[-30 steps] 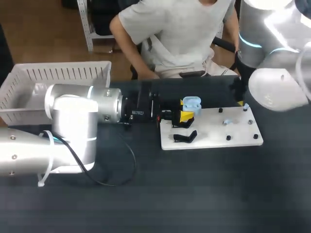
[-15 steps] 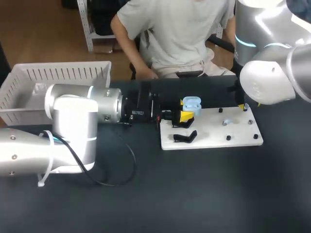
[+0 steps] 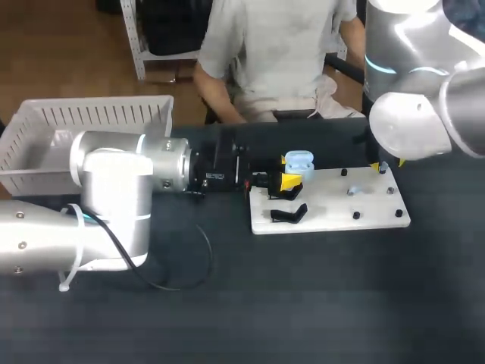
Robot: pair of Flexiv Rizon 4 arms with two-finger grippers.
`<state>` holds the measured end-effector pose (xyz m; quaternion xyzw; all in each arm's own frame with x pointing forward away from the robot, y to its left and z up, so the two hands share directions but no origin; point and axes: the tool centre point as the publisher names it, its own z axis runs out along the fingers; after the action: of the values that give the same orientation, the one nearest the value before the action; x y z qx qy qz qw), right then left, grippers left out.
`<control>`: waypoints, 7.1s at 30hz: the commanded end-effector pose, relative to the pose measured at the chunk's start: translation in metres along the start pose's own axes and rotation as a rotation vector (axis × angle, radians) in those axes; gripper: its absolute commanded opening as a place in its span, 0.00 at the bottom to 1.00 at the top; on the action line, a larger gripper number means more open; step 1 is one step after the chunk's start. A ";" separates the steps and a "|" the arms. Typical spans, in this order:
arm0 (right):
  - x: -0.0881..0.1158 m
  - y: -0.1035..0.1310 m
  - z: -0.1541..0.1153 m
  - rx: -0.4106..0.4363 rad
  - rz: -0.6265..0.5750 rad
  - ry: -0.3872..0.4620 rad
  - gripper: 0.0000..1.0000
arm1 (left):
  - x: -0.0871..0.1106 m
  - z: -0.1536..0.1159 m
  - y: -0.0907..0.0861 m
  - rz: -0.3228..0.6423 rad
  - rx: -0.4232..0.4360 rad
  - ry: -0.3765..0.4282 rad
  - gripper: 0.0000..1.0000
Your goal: Pick up each earbud case from the left stands, insert the matching earbuds, close the lid, and place the case in the box.
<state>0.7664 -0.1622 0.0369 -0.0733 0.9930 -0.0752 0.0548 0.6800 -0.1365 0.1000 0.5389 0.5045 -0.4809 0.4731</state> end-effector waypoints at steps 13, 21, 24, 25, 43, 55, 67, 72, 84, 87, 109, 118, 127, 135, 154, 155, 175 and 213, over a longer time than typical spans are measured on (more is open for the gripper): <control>-0.004 0.000 0.007 0.003 -0.008 -0.019 0.37 | 0.001 0.000 -0.001 0.004 -0.006 -0.004 0.00; -0.003 0.004 0.008 0.008 -0.014 -0.018 0.36 | 0.001 0.000 -0.001 0.004 -0.006 -0.004 0.00; -0.003 0.005 0.008 0.011 -0.015 -0.019 0.35 | 0.001 0.000 -0.001 0.004 -0.006 -0.004 0.00; -0.004 0.005 0.009 0.012 -0.016 -0.019 0.35 | 0.001 0.000 -0.001 0.004 -0.006 -0.004 0.00; -0.004 0.005 0.011 0.043 -0.029 -0.027 0.29 | 0.001 0.000 -0.001 0.004 -0.006 -0.004 0.00; -0.003 0.004 0.011 0.073 -0.028 -0.024 0.00 | 0.001 0.000 -0.001 0.004 -0.006 -0.004 0.00; 0.011 -0.001 -0.025 0.061 0.001 -0.074 0.00 | 0.001 0.000 -0.001 0.004 -0.006 -0.004 0.00; 0.026 0.002 -0.050 0.035 0.010 -0.107 0.00 | 0.001 0.000 -0.001 0.004 -0.006 -0.004 0.00; 0.074 0.053 -0.139 -0.083 -0.047 -0.164 0.00 | 0.001 0.000 -0.001 0.004 -0.006 -0.004 0.00; 0.087 0.072 -0.154 -0.101 -0.067 -0.136 0.00 | 0.001 0.000 -0.001 0.004 -0.006 -0.004 0.00; 0.120 0.124 -0.187 -0.132 -0.185 -0.105 0.00 | 0.001 0.000 -0.001 0.004 -0.006 -0.004 0.00; 0.084 0.128 -0.186 -0.297 0.233 0.096 0.00 | 0.001 0.000 -0.001 0.004 -0.006 -0.004 0.00; 0.075 0.147 -0.175 -0.289 0.466 0.139 0.00 | 0.001 0.000 -0.001 0.004 -0.006 -0.004 0.00; 0.080 0.150 -0.173 -0.286 0.504 0.152 0.00 | 0.001 0.000 -0.001 0.004 -0.006 -0.004 0.00; 0.064 0.163 -0.179 -0.184 0.709 0.068 0.00 | 0.001 0.000 -0.001 0.004 -0.006 -0.004 0.00; 0.064 0.165 -0.179 -0.166 0.733 0.079 0.00 | 0.001 0.000 -0.001 0.004 -0.006 -0.004 0.00; 0.064 0.172 -0.177 -0.105 0.742 0.120 0.00 | 0.001 0.000 -0.001 0.004 -0.006 -0.004 0.00; 0.056 0.176 -0.158 -0.086 0.678 0.121 0.00 | 0.001 0.000 -0.001 0.004 -0.006 -0.004 0.00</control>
<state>0.6691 0.0221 0.1594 0.2614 0.9651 -0.0140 0.0120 0.6799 -0.1365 0.1000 0.5389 0.5045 -0.4809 0.4730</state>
